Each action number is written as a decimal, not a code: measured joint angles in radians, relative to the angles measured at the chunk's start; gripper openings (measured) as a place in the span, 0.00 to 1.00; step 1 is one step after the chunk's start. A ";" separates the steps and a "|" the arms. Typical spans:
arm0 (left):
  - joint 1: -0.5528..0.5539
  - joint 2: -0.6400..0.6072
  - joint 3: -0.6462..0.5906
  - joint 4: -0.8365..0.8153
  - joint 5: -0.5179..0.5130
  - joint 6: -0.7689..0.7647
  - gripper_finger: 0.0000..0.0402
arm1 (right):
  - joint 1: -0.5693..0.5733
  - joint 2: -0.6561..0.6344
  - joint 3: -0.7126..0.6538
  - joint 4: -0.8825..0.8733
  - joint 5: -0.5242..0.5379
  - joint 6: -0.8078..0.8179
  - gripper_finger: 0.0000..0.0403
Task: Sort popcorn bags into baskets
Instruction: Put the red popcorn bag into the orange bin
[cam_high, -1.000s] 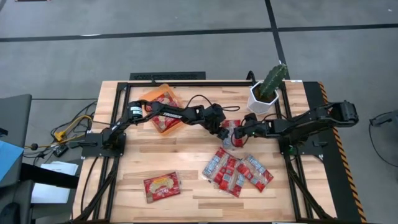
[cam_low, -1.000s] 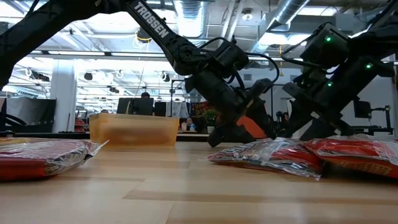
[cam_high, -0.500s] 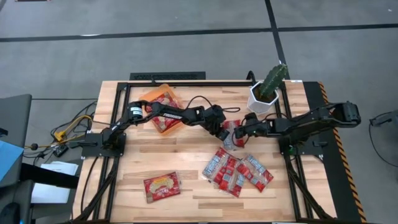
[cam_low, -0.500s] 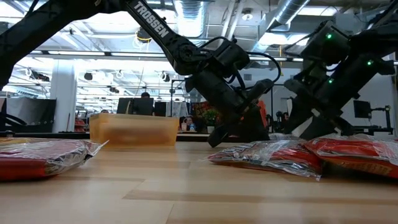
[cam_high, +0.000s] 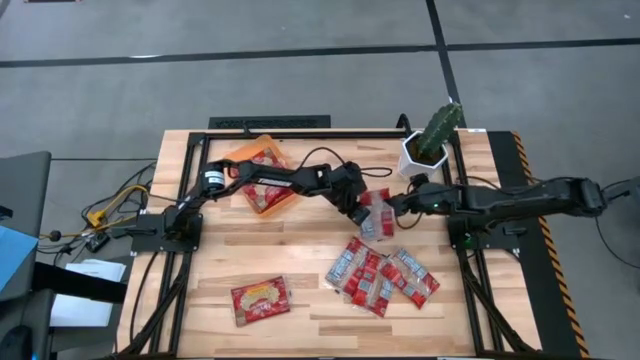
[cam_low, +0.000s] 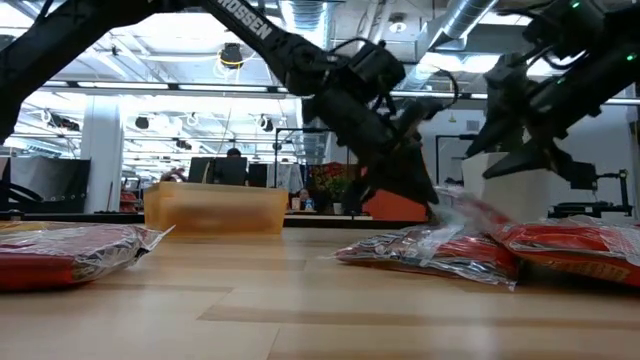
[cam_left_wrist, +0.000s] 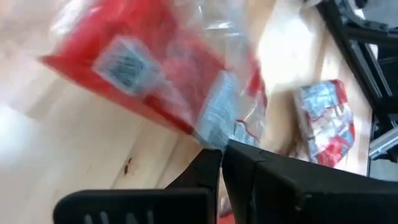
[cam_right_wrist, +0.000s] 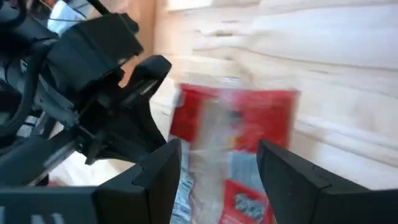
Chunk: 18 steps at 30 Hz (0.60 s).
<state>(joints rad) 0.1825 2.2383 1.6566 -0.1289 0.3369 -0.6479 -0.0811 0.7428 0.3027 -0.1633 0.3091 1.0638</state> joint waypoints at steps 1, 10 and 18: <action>0.000 -0.012 0.006 -0.027 -0.005 0.017 0.00 | 0.000 -0.028 0.000 -0.028 0.000 0.000 0.58; 0.001 -0.081 0.043 -0.161 -0.058 0.121 0.00 | 0.006 -0.159 -0.001 -0.235 0.007 0.000 0.58; 0.001 -0.116 0.045 -0.170 -0.060 0.132 0.00 | 0.038 -0.146 -0.001 -0.289 0.010 0.001 0.58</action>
<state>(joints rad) 0.1837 2.1227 1.7016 -0.2986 0.2764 -0.5163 -0.0427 0.5972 0.3016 -0.4521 0.3189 1.0645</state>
